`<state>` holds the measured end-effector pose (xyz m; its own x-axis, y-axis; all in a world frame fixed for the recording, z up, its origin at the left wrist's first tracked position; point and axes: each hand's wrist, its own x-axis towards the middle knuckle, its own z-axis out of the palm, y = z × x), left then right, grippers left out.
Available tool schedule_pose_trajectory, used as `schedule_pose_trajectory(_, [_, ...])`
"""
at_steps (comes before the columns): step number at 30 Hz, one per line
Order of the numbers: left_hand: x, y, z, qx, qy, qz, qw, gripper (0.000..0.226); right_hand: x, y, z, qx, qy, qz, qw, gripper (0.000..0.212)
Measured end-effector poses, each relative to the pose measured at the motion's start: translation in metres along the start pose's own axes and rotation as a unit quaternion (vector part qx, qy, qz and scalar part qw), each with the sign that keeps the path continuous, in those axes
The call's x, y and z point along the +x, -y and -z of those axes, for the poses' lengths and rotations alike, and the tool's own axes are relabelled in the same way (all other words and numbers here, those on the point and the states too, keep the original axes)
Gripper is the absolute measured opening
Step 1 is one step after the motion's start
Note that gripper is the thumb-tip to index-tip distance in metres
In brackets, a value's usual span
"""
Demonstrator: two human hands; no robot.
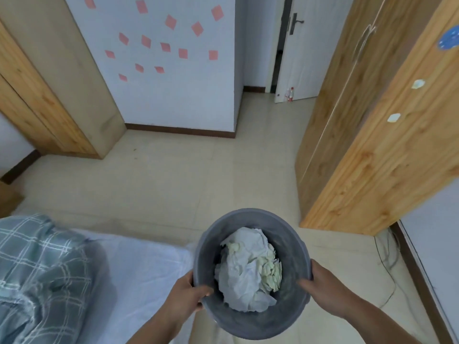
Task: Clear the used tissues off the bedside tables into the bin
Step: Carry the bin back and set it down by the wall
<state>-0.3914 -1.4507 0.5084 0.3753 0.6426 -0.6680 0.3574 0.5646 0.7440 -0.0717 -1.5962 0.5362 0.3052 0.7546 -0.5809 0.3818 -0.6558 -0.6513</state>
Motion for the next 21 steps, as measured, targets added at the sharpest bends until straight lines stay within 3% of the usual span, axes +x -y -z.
schedule_pose_trajectory(6, [0.095, -0.106, 0.019, 0.047, 0.028, -0.019, 0.998, 0.05, 0.079, 0.063, 0.053, 0.031, -0.055, -0.009, 0.998, 0.042])
schedule_pose_trajectory(12, [0.185, -0.192, 0.016, 0.058, 0.04, -0.03, 0.997, 0.047, 0.183, 0.082, 0.093, 0.072, -0.081, -0.017, 0.994, 0.033])
schedule_pose_trajectory(21, [0.348, -0.319, 0.032, 0.027, -0.009, -0.013, 1.0, 0.074, 0.399, 0.168, 0.19, 0.041, 0.022, 0.01, 0.999, 0.042])
